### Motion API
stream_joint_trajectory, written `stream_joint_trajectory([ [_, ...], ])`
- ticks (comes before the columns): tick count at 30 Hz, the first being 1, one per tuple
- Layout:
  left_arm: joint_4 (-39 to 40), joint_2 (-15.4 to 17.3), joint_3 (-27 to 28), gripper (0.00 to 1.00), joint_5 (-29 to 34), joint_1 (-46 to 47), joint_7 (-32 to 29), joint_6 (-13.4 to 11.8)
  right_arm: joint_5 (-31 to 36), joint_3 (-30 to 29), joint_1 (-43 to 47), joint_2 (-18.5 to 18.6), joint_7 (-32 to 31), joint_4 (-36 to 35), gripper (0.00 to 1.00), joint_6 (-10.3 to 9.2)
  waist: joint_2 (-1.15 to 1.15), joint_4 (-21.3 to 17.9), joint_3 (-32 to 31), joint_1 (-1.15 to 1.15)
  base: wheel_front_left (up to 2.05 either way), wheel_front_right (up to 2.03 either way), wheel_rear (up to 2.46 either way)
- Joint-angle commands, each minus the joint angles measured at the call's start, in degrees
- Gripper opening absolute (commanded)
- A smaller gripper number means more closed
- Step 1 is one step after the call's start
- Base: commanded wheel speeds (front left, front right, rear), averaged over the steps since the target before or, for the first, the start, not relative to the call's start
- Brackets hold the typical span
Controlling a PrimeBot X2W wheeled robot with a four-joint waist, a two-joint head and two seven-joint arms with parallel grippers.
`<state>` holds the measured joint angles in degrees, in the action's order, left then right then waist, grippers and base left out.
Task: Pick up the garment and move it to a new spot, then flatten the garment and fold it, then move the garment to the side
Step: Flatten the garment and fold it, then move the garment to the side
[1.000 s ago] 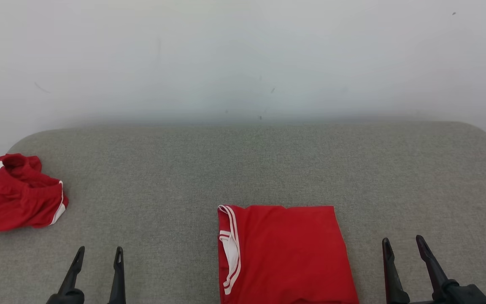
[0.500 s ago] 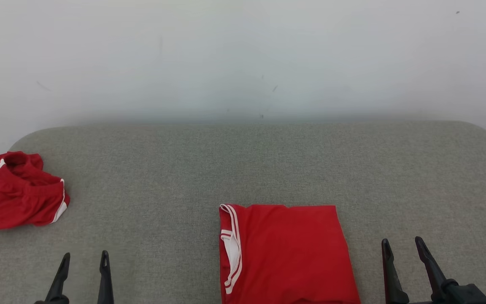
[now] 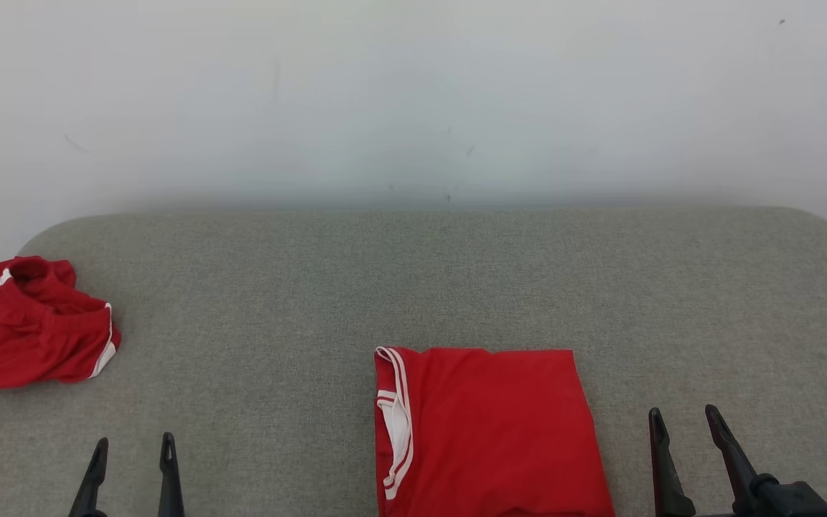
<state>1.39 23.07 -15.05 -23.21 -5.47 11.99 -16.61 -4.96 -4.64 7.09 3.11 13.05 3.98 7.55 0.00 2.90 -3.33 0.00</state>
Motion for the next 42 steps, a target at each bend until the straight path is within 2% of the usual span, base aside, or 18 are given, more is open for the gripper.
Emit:
stream_joint_trajectory([
  [1,0.16,0.49,-0.40,1.00,0.81,-0.22,-0.24,0.25,0.04,-0.20,0.40,-0.20,-0.30,-0.18,1.00,-0.15,0.00,0.02,0.01,0.00,0.00,0.00,0.00],
  [20,1.02,1.77,-2.13,1.00,1.64,0.41,-1.36,0.13,0.43,-0.31,0.56,-0.30,-1.30,-0.50,1.00,-0.15,0.00,0.01,0.05,0.00,0.00,0.00,0.00],
  [27,1.07,1.09,-1.63,1.00,0.56,0.50,-0.74,-0.11,-0.44,0.66,-1.70,-0.31,-1.88,2.04,1.00,-0.15,0.00,0.20,0.21,0.00,0.00,0.00,0.00],
  [34,0.47,0.34,-2.48,1.00,0.92,1.86,-0.49,-0.19,-0.77,2.58,-9.54,0.07,-5.16,11.93,1.00,-0.15,0.00,1.85,1.65,0.00,0.00,0.00,0.00],
  [42,-0.69,-0.91,-4.22,1.00,1.26,4.89,-0.02,0.81,-0.76,2.02,-20.04,1.96,-6.37,31.34,1.00,-0.15,0.00,5.30,4.63,0.00,0.00,0.00,0.00],
])
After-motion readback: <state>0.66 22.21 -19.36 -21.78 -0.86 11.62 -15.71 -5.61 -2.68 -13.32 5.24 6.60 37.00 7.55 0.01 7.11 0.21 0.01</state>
